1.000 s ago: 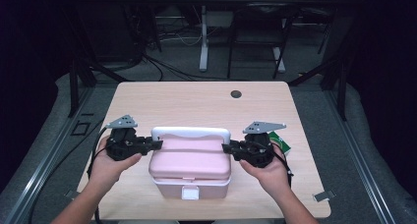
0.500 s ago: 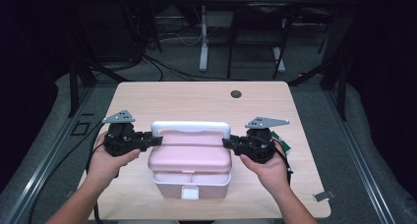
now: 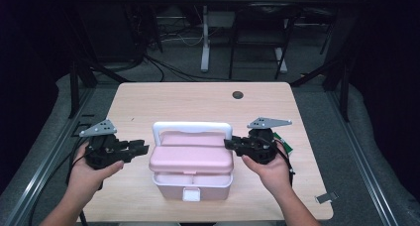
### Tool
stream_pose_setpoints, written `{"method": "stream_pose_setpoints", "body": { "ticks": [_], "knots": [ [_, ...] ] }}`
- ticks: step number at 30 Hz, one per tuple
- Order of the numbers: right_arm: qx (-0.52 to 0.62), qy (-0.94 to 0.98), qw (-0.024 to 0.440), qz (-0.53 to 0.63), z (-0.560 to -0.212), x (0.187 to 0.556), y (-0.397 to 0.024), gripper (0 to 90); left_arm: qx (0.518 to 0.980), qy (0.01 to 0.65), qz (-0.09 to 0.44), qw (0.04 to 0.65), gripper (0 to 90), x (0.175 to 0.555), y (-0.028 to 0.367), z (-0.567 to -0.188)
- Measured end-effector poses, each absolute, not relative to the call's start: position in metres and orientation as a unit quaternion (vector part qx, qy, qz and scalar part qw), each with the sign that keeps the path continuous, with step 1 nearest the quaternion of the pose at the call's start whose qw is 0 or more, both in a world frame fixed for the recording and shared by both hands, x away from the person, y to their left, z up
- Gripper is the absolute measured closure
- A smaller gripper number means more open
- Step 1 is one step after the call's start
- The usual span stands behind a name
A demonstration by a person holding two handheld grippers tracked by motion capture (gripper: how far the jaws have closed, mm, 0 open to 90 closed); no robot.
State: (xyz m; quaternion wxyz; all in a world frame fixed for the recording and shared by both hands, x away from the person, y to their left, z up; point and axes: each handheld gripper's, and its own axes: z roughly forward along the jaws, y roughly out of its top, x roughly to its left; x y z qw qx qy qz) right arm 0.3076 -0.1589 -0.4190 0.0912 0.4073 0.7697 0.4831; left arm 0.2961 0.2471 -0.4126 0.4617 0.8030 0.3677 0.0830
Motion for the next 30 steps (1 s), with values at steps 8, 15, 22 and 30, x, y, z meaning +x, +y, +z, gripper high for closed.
{"method": "stream_pose_setpoints", "body": {
  "ticks": [8, 15, 22, 30],
  "knots": [
    [0.410, 0.768, 0.094, 0.482, -0.418, 0.308, -0.158, 74.2, 0.814, 0.365, 0.075, 0.446, 73.8, 0.283, 0.252, -0.431],
    [0.409, 0.769, 0.089, 0.483, -0.417, 0.308, -0.159, 74.1, 0.818, 0.361, 0.063, 0.443, 80.3, 0.277, 0.249, -0.441],
    [0.409, 0.769, 0.089, 0.483, -0.417, 0.309, -0.159, 74.1, 0.823, 0.354, 0.053, 0.441, 84.8, 0.276, 0.242, -0.447],
    [0.409, 0.769, 0.088, 0.483, -0.418, 0.309, -0.159, 74.1, 0.830, 0.341, 0.039, 0.440, 87.2, 0.277, 0.228, -0.451]
  ]
}}
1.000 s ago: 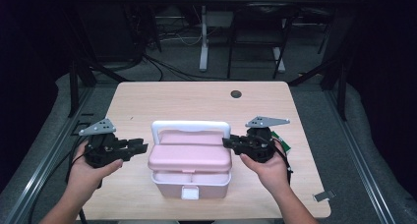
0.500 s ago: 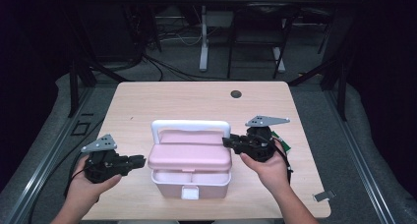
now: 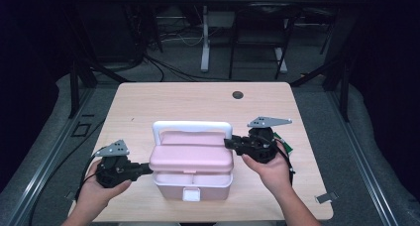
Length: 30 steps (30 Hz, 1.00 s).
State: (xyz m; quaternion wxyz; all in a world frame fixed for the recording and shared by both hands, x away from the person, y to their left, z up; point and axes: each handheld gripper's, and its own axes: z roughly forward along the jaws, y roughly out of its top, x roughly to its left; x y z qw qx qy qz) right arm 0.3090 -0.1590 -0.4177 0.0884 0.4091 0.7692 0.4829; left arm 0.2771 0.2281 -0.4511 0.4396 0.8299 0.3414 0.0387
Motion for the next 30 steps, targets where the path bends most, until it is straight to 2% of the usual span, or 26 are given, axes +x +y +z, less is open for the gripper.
{"method": "stream_pose_setpoints", "body": {
  "ticks": [8, 30],
  "knots": [
    [0.411, 0.768, 0.090, 0.484, -0.419, 0.309, -0.159, 74.1, 0.840, 0.327, 0.028, 0.432, 87.4, 0.277, 0.213, -0.454],
    [0.413, 0.763, 0.081, 0.490, -0.423, 0.311, -0.162, 72.5, 0.845, 0.315, 0.034, 0.430, 87.0, 0.274, 0.206, -0.448]
  ]
}}
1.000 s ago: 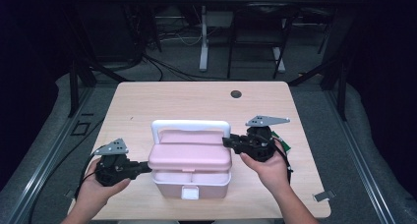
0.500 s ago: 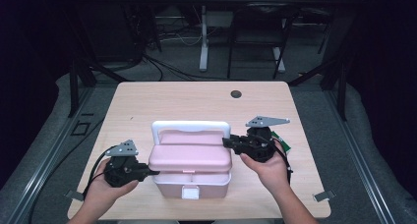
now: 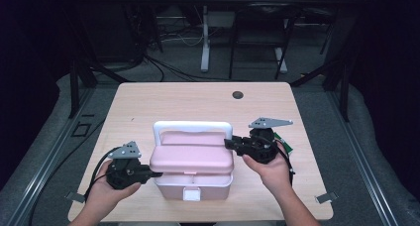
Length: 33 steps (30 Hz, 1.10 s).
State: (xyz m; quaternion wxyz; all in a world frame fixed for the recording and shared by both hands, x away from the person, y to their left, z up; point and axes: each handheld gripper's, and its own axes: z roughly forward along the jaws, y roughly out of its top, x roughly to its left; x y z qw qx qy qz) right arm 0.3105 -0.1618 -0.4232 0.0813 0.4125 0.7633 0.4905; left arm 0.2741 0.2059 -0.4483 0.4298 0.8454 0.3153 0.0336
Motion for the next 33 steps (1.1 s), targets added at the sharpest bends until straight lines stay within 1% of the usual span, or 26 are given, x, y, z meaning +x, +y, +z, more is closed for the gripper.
{"method": "stream_pose_setpoints", "body": {
  "ticks": [2, 12, 26, 33],
  "knots": [
    [0.412, 0.763, 0.083, 0.491, -0.424, 0.311, -0.163, 71.0, 0.844, 0.316, 0.035, 0.432, 86.9, 0.274, 0.206, -0.448],
    [0.419, 0.756, 0.099, 0.492, -0.420, 0.306, -0.171, 71.0, 0.842, 0.316, 0.036, 0.435, 86.9, 0.276, 0.206, -0.443],
    [0.425, 0.748, 0.113, 0.497, -0.423, 0.289, -0.188, 73.8, 0.838, 0.315, 0.047, 0.443, 86.7, 0.284, 0.206, -0.426],
    [0.424, 0.747, 0.109, 0.501, -0.428, 0.279, -0.193, 74.7, 0.834, 0.318, 0.046, 0.448, 86.7, 0.291, 0.206, -0.417]
  ]
}}
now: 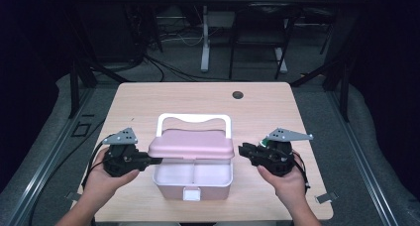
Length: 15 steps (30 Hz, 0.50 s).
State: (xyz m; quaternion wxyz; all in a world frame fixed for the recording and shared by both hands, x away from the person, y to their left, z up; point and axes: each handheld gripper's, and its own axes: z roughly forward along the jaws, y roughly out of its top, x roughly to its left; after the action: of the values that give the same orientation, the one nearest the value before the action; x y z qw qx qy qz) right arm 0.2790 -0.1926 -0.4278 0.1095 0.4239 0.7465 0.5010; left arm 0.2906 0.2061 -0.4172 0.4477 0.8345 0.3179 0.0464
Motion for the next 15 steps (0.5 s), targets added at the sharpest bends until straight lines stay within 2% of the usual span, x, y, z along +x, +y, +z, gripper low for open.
{"method": "stream_pose_setpoints", "body": {
  "ticks": [15],
  "knots": [
    [0.402, 0.773, 0.095, 0.482, -0.454, 0.272, -0.167, 76.8, 0.827, 0.326, 0.051, 0.455, 86.7, 0.307, 0.205, -0.400]
  ]
}}
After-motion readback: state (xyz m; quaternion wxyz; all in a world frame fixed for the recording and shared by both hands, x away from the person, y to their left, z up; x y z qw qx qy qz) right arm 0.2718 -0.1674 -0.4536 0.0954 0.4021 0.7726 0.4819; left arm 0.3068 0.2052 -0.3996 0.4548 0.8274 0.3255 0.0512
